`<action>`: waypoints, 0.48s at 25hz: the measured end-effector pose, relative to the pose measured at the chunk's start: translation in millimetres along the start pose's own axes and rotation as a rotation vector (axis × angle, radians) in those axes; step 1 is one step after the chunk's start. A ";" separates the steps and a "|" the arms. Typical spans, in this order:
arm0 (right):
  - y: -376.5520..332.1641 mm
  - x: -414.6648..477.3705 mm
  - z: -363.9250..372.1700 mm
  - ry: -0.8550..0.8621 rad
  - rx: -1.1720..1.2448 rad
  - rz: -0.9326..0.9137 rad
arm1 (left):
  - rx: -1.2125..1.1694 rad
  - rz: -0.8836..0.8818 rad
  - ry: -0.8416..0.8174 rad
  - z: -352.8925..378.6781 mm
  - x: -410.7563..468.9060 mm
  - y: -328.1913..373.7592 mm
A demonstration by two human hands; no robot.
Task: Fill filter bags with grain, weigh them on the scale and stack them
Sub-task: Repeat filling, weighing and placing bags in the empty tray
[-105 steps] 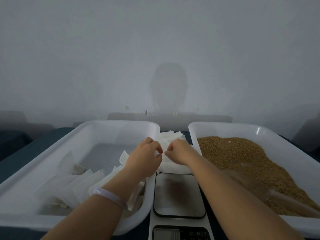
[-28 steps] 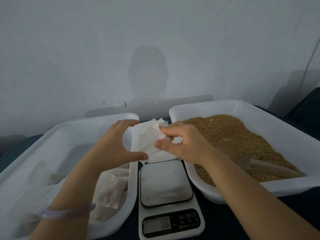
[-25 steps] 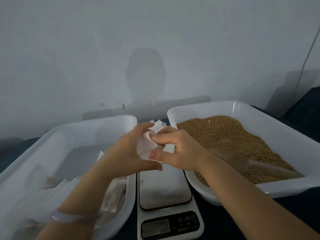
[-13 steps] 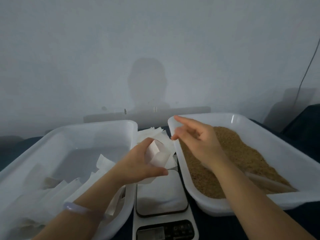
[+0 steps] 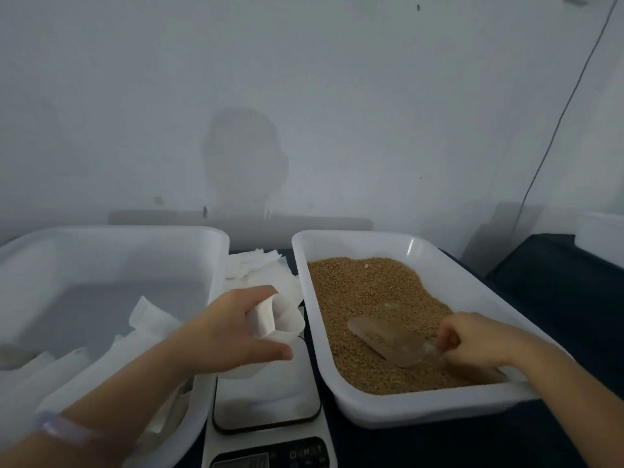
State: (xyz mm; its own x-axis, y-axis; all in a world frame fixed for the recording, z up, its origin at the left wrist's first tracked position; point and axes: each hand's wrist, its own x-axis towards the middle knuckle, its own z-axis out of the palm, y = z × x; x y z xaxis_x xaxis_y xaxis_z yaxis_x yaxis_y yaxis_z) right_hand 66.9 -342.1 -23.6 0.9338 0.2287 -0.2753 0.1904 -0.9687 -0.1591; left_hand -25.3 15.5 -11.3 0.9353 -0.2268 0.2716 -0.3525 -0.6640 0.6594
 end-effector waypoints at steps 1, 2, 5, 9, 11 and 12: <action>-3.3 4.3 -3.6 0.007 0.007 -0.005 | 0.027 0.000 -0.015 0.7 -0.8 -1.1; -7.0 8.1 -7.1 0.017 0.016 -0.014 | 0.042 0.000 -0.024 1.8 -0.9 -2.3; -20.6 21.5 -11.6 0.057 -0.018 -0.063 | 0.035 -0.014 -0.028 2.2 3.6 -5.0; -39.3 31.7 -5.6 0.121 0.003 -0.167 | -0.001 -0.058 -0.003 1.5 5.9 -8.6; -42.8 29.8 -3.2 0.097 0.003 -0.206 | 0.021 -0.074 0.018 2.2 6.3 -11.2; -42.2 26.8 -3.3 0.082 -0.014 -0.226 | 0.029 -0.082 0.028 2.8 6.5 -11.9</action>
State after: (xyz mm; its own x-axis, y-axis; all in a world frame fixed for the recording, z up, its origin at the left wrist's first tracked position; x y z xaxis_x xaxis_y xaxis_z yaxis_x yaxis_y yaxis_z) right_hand 84.9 -295.4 -21.1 0.8881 0.4321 -0.1564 0.4013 -0.8951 -0.1944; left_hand -15.0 20.0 -19.3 0.9597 -0.1507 0.2374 -0.2732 -0.6997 0.6601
